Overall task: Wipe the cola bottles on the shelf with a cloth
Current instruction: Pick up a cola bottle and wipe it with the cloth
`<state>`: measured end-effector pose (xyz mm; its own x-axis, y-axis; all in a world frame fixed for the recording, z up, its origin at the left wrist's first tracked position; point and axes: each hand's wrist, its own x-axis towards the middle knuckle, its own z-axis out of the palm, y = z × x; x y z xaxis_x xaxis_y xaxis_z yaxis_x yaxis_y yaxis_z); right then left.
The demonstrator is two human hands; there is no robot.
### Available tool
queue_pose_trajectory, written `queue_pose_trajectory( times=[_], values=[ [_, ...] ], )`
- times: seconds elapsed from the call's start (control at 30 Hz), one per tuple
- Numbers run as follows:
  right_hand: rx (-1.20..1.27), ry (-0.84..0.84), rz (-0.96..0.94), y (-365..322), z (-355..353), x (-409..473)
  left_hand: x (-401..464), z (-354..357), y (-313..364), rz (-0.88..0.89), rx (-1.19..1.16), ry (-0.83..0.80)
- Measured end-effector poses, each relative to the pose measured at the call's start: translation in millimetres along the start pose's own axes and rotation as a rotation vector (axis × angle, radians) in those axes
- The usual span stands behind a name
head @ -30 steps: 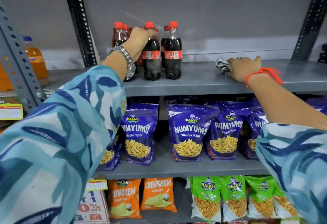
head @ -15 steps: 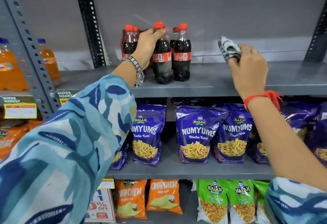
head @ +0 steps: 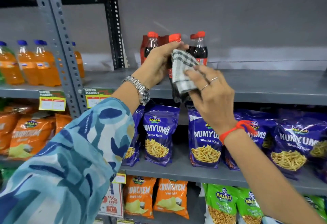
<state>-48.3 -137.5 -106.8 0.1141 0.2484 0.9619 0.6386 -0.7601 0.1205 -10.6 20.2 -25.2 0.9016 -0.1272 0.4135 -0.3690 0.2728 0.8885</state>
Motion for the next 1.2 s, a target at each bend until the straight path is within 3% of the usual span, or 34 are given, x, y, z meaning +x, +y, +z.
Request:
queue_pose_trajectory(
  times=[0.23,0.43,0.53,0.63,0.77,0.93,1.1,1.2],
  values=[
    [-0.085,-0.158,0.002,-30,5,-12,-20,-6,2,-0.067,-0.046,-0.023],
    [-0.119,-0.397,-0.243,-37,-4,-55,-29,-22,0,-0.005,0.151,0.063],
    [-0.039,-0.270,-0.232,-39,-18,-42,-32,-27,-7,-0.053,0.216,0.080],
    [-0.056,-0.131,-0.138,-41,-18,-16,-35,-30,-14,-0.108,0.137,0.044],
    [-0.127,-0.232,-0.201,-48,-2,-26,-39,-31,-17,-0.104,0.052,-0.009],
    [-0.026,-0.391,-0.347,-58,-4,-65,-45,-40,-16,-0.037,0.060,-0.032],
    [0.156,-0.116,-0.220,-58,-22,-41,-50,-51,-23,-0.054,-0.077,-0.120],
    [0.112,-0.135,-0.184,-57,-20,-31,-53,-48,-27,-0.070,-0.176,-0.147]
  ],
)
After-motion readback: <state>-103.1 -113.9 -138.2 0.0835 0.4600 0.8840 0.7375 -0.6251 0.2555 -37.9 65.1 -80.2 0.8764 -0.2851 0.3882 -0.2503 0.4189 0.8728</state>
